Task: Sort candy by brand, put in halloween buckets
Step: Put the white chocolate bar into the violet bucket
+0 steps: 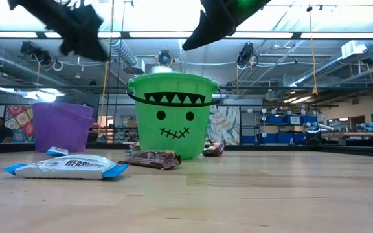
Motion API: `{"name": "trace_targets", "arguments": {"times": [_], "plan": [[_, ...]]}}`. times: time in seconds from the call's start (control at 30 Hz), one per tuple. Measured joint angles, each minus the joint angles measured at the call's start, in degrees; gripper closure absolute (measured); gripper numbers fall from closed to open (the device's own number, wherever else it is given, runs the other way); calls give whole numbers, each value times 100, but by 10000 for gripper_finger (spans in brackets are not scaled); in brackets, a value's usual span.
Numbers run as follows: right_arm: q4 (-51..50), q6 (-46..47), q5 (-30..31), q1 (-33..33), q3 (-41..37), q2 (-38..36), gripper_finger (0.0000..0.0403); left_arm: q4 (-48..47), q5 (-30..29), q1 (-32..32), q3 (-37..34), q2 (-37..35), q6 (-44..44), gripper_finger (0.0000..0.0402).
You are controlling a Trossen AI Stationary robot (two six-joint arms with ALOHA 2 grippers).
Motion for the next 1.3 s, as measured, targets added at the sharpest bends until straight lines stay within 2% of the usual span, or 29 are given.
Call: {"name": "trace_targets", "arguments": {"times": [0.13,0.27,0.37,0.5,0.6,0.8,0.93,1.07,1.2,1.3], "plan": [[71,-20,312,-7,0,0,297,911,-181,53,2,318,432,238],[214,-163,1014,15,0,0,297,1134,-236,115,2,802,655,239],[552,-509,1279,30,0,0,297,1385,-233,119,2,1225,844,239],[1172,-1187,1113,-20,0,0,297,1827,-165,136,2,1713,890,239],[1419,-1411,895,-135,2,-4,297,1784,-144,239,2,1952,881,239],[1083,-1315,725,-157,2,-120,297,1259,-175,703,0,2085,851,239],[861,-1116,667,-140,2,-391,297,1230,-129,1056,0,2058,717,239],[684,-1064,123,-380,2,-695,297,1418,403,1226,0,2078,586,239],[621,-1094,-913,-978,2,-967,297,2057,697,1230,0,2150,656,239],[673,-1141,-1661,-1483,2,-1212,297,2228,1131,1230,102,2151,618,239]]}}
